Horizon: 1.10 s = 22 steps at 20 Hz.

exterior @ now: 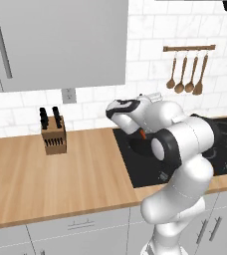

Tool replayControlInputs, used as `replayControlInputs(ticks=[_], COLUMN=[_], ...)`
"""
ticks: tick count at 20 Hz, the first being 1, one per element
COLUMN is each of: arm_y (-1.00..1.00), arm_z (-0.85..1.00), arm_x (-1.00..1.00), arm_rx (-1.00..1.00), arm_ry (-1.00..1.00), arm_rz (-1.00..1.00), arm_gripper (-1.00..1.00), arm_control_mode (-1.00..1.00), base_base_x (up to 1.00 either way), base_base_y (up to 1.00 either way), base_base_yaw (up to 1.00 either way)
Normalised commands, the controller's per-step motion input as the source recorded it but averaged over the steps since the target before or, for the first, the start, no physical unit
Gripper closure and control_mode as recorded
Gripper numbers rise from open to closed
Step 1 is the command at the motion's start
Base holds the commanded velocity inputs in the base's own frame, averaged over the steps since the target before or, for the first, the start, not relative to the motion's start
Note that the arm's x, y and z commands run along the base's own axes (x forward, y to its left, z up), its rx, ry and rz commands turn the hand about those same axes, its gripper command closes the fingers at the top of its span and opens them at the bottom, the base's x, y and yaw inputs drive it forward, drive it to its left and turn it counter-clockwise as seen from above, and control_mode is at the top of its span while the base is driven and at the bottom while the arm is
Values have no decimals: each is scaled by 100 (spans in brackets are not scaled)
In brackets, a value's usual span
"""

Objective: Put the carrot and tomato in the pot. Retrieve the spatula and lightly stir the vegetables in the pot.

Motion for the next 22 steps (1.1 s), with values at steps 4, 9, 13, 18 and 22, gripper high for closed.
replayControlInputs(ticks=[4,9,13,18,22], arm_y=[-54,-72,-62,-59,-64], arm_z=[-94,-100,-100,-100,-100], arm_x=[21,11,6,9,13], arm_rx=[8,13,14,19,34], arm_ry=[-19,-18,-17,-10,0], arm_rz=[4,5,7,7,9], arm_gripper=[100,100,100,100,100], arm_control_mode=[-100,-100,-100,-100,-100], base_base_x=[0,0,0,0,0], base_base_y=[0,0,0,0,0], base_base_yaw=[0,0,0,0,0])
